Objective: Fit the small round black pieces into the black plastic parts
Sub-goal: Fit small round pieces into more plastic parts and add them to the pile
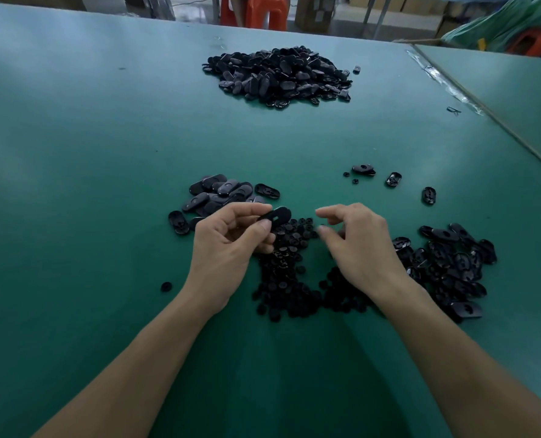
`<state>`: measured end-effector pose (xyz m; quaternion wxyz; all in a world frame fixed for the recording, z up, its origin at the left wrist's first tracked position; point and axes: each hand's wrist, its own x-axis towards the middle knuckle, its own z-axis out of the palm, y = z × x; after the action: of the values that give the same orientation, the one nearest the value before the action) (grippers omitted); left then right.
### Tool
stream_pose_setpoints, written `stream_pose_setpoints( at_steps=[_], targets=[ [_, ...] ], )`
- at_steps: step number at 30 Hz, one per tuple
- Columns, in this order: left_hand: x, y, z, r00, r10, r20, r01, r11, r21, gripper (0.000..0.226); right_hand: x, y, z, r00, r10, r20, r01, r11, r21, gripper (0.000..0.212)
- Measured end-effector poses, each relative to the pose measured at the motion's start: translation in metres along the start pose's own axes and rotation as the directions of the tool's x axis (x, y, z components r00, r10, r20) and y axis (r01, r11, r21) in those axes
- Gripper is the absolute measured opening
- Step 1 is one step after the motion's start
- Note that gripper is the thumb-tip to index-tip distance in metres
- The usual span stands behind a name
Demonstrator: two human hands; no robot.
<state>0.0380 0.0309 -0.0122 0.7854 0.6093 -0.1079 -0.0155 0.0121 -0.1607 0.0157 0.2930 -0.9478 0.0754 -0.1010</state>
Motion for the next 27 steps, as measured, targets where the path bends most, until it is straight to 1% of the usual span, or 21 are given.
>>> stream_pose_setpoints(
  at_steps=[1,2,4,6,9,14,18,23,25,27],
  targets=[
    [0.0,0.0,0.0,1.0,0.002,-0.006,-0.002,1.0,-0.003,0.019,0.002,0.003,0.0,0.999,-0.011,0.035,0.014,0.997,-0.082,0.029],
    [0.0,0.0,0.0,1.0,0.002,-0.01,-0.002,1.0,-0.003,0.019,0.002,0.004,0.0,0.998,-0.012,0.067,0.02,0.992,-0.122,0.028],
    [0.0,0.001,0.001,1.0,0.002,-0.018,-0.002,1.0,0.001,0.019,0.002,0.004,0.0,0.996,-0.02,0.091,0.033,0.989,-0.144,0.023],
    [0.0,0.001,0.001,1.0,0.003,-0.021,-0.003,1.0,0.01,0.019,0.002,0.003,-0.001,0.996,-0.036,0.076,0.047,0.988,-0.146,0.017],
    [-0.001,0.002,0.001,1.0,0.01,-0.013,-0.009,1.0,0.026,0.02,0.002,0.0,-0.002,0.998,-0.032,0.062,0.039,0.993,-0.113,0.016],
    [-0.001,0.002,0.001,1.0,0.007,-0.004,-0.006,0.999,0.04,0.021,0.005,0.001,-0.004,0.995,0.002,0.104,0.006,0.997,-0.071,0.014],
    [-0.001,0.002,0.002,1.0,0.007,-0.008,-0.007,0.999,0.043,0.022,0.006,0.002,-0.007,0.998,0.004,0.068,-0.002,1.0,-0.029,0.019],
    [-0.001,0.002,0.003,1.0,0.005,-0.013,-0.005,0.999,0.049,0.023,0.005,0.001,-0.008,0.995,0.0,0.097,0.003,0.999,-0.036,0.019],
    [-0.001,0.002,0.002,1.0,0.007,-0.011,-0.006,0.998,0.055,0.023,0.005,-0.001,-0.009,0.997,0.012,0.077,-0.013,1.0,0.013,0.018],
    [-0.001,0.002,0.002,1.0,0.005,-0.006,-0.004,0.998,0.061,0.023,0.003,-0.003,-0.011,0.997,0.025,0.066,-0.032,0.994,0.107,0.016]
  ],
)
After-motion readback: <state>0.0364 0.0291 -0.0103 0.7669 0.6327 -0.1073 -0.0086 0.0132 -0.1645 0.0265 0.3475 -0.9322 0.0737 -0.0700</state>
